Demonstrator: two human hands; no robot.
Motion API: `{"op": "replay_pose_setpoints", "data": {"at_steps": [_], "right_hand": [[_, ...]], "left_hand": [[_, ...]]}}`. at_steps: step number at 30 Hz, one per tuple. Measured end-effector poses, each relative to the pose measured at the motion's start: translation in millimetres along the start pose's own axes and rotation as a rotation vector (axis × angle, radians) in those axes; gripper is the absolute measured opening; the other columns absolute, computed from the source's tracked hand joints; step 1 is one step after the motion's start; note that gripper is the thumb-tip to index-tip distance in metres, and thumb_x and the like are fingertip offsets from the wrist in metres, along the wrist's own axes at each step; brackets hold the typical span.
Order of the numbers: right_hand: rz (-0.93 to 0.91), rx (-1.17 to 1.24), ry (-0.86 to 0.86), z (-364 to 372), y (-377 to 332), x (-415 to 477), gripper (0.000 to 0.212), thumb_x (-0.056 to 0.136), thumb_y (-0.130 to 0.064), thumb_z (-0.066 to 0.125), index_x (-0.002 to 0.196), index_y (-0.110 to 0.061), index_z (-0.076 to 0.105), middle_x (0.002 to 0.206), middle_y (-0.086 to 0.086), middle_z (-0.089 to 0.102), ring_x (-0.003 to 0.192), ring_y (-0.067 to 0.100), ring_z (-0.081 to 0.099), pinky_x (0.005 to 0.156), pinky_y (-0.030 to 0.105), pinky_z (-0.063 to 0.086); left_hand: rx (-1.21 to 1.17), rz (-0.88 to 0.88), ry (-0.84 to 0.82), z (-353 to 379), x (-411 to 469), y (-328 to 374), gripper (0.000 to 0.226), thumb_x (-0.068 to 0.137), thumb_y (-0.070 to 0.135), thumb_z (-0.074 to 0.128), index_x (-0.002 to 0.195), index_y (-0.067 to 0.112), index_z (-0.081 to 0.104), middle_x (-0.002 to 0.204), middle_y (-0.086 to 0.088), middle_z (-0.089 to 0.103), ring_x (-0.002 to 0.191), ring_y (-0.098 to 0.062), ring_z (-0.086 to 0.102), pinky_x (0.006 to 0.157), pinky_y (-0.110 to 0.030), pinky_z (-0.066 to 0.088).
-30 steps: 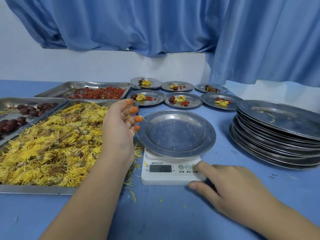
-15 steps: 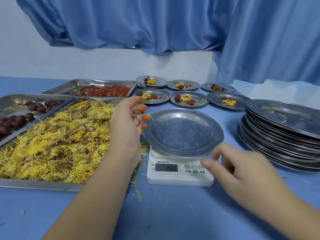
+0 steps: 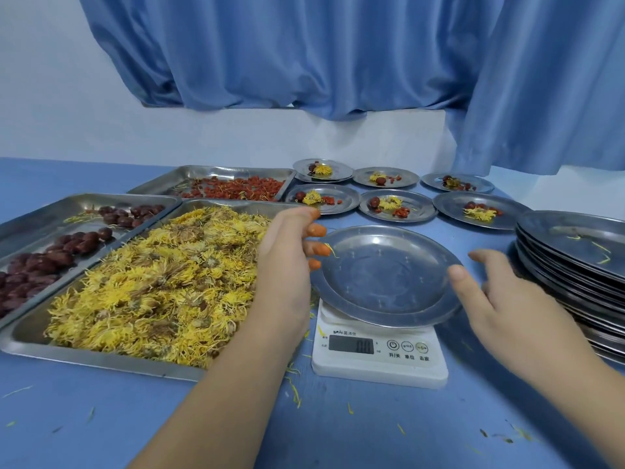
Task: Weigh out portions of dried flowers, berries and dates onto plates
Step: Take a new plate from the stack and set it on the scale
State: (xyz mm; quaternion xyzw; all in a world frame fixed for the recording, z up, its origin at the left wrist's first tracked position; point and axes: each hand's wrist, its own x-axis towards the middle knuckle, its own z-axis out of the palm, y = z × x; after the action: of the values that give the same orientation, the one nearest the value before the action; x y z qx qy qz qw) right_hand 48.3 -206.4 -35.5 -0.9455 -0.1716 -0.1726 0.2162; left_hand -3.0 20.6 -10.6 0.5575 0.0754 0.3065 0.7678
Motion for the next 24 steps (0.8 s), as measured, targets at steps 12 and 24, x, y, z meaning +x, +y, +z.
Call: {"op": "replay_pose_setpoints", "data": {"at_steps": [12,24], "right_hand": [[-0.104,0.06,0.008,-5.3,-14.4,-7.4,0.064,0.081,-0.07,0.01,0.128,-0.034,0.033,0.062,-0.005,0.062,0.064,0.016,0.061,0.058,0.034,0.047],[-0.269,0.125,0.091,-20.4,-36.8,-16.7,0.044,0.084,-0.054,0.037,0.104,-0.025,0.063,0.041,-0.014,0.043,0.038,-0.005,0.039,0.038,0.018,0.021]], "left_hand": [[0.121,0.072,-0.091,7.2,-14.0,7.2,0.019,0.087,0.031,0.054,0.077,0.038,0.069,0.077,0.009,0.065,0.065,-0.009,0.059,0.063,-0.026,0.043],[1.306,0.238,-0.173,-75.1,76.2,77.9,0.025,0.094,0.021,0.054,0.118,0.029,0.058,0.118,0.011,0.061,0.09,-0.009,0.063,0.068,-0.016,0.051]]}}
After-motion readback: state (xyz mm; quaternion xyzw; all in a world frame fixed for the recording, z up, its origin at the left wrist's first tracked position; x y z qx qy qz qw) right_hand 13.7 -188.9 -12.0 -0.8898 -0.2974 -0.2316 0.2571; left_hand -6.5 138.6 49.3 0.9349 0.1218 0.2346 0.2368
